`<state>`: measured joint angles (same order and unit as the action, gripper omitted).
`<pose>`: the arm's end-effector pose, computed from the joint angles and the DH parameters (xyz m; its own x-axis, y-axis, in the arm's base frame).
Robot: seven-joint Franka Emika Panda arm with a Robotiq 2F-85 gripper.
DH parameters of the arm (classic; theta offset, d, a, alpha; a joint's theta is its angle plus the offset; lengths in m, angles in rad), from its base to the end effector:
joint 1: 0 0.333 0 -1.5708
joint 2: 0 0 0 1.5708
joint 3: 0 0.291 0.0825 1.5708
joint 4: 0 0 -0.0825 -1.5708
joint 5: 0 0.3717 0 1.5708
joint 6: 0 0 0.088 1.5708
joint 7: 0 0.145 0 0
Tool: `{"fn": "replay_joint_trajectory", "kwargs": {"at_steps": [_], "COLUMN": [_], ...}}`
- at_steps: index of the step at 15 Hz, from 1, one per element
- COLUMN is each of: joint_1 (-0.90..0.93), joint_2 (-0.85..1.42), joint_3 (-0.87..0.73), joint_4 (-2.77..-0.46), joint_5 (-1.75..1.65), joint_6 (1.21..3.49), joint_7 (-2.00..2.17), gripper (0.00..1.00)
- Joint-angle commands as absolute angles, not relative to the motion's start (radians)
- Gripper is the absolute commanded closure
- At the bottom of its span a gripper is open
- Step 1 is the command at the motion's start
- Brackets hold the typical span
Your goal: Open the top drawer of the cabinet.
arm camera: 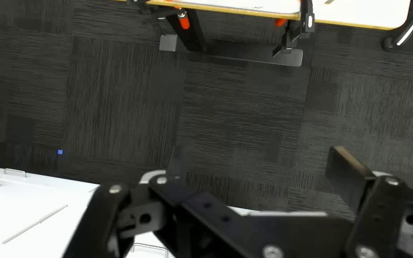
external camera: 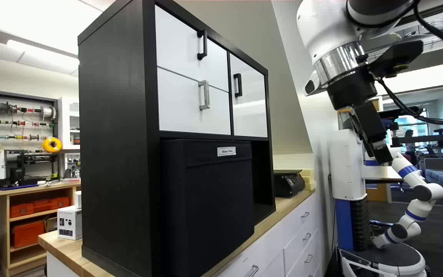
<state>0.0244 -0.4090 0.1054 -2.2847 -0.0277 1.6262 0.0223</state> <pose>0.3861 0.0475 0.4370 0.9651 0.0862 -0.2472 0.1074 -0.9915 0.0737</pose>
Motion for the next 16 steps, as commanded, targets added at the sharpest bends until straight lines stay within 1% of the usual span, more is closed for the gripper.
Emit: {"fn": "replay_joint_trajectory", "kwargs": {"at_steps": [1,9,16], "joint_1": [0.039,0.04,0.028], "joint_2": [-0.408,-0.409,-0.426], "joint_3": [0.093,0.091,0.076], "joint_4": [-2.283,-2.285,-2.299], "joint_5": [-0.032,-0.03,-0.043], "joint_6": [1.624,1.63,1.843], "joint_7": [0.027,0.025,0.028], "gripper": [0.0,0.0,0.0]}}
